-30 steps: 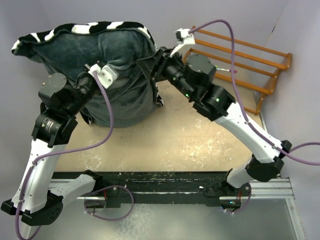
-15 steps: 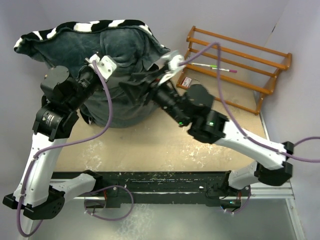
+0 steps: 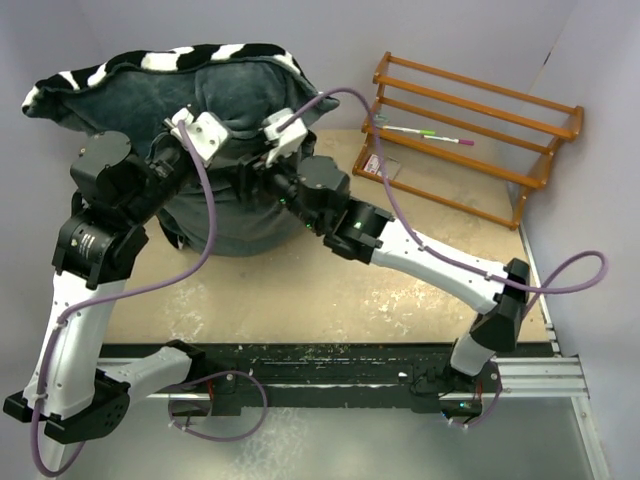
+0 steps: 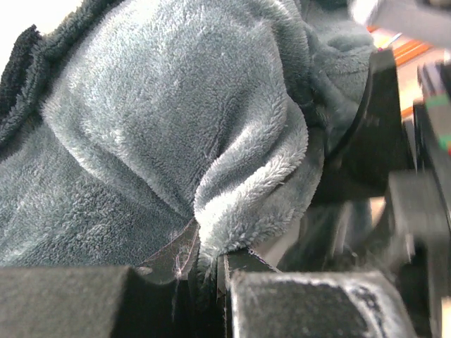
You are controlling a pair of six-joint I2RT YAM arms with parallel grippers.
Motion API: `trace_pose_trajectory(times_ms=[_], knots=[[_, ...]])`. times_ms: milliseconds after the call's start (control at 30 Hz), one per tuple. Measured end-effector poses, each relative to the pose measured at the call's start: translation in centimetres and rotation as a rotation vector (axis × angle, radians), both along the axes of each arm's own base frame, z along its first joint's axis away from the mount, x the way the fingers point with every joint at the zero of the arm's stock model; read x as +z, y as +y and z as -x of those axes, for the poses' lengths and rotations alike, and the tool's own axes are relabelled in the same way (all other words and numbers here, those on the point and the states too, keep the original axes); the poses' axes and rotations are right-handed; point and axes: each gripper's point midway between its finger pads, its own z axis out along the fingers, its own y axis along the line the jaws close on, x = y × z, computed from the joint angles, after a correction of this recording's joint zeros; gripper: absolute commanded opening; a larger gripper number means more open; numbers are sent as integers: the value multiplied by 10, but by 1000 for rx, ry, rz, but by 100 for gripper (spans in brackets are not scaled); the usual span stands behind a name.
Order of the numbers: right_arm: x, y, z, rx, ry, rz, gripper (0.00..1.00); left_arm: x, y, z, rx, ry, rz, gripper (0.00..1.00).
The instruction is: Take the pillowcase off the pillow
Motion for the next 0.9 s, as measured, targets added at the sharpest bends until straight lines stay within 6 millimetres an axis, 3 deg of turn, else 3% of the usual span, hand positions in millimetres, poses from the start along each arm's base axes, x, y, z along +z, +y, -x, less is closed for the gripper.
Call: trace_pose_trajectory(times_ms=[200, 333, 633, 800, 900], knots=[[-1, -71, -40, -176, -8, -37, 76, 1, 0, 10, -21, 22, 8, 1], [12, -87, -51, -210, -33, -77, 82, 2, -4, 16, -48, 40, 23, 1], [23, -58, -43, -61, -116, -103, 90, 8, -6, 30, -79, 64, 51, 1], [28, -39, -35, 6, -160, -142, 88, 12, -5, 33, -81, 66, 69, 0], [18, -32, -20, 14, -183, -165, 86, 12, -4, 34, -78, 72, 79, 0]])
